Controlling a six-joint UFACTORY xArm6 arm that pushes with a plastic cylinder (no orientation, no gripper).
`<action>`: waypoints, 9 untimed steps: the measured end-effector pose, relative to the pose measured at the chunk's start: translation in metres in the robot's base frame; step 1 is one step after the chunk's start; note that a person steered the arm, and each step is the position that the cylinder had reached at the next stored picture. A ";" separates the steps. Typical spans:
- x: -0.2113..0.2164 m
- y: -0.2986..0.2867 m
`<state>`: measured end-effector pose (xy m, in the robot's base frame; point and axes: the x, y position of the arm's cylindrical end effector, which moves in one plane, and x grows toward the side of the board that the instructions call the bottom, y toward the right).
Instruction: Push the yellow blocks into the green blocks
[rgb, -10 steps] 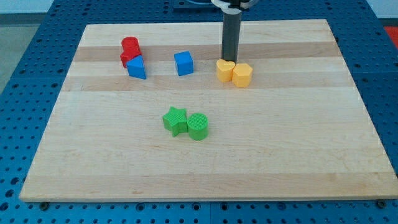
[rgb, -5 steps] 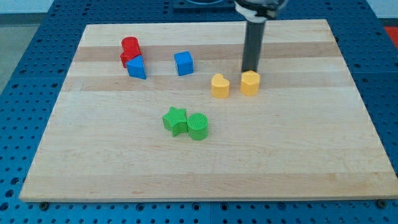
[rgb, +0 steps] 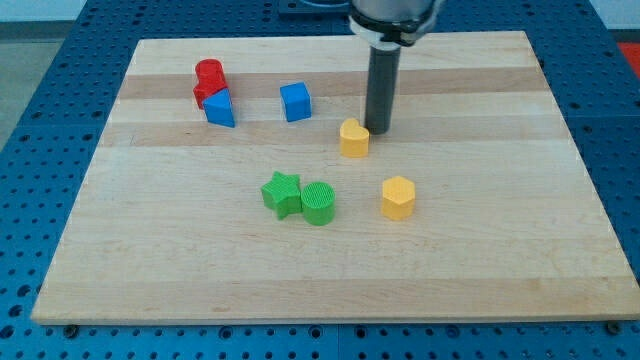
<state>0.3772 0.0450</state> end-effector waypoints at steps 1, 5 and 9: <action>0.006 -0.036; 0.017 0.004; 0.136 0.020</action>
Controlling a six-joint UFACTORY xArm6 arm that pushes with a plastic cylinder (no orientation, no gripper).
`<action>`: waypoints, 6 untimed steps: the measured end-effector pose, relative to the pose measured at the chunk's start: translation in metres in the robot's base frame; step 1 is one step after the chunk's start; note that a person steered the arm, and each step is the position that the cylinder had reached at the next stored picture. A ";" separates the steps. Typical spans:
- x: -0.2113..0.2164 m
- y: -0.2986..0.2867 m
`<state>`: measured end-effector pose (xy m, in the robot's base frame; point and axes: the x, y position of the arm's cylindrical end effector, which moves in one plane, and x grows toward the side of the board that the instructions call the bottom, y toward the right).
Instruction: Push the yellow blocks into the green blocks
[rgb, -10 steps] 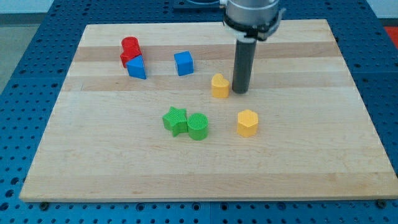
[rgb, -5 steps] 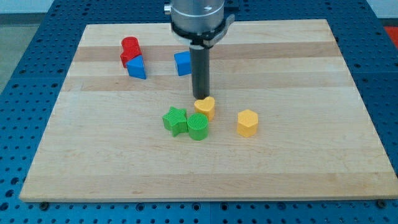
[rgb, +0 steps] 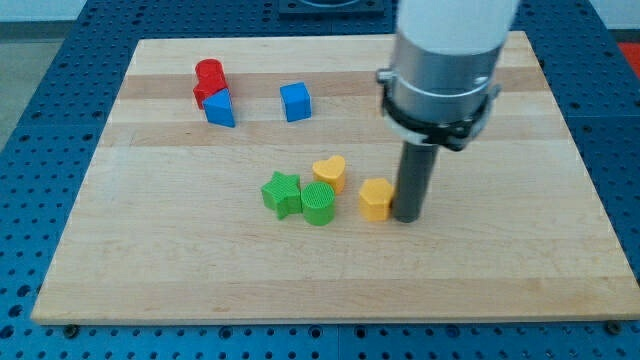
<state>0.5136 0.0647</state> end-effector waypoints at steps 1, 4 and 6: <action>-0.008 -0.041; -0.030 -0.013; -0.084 -0.078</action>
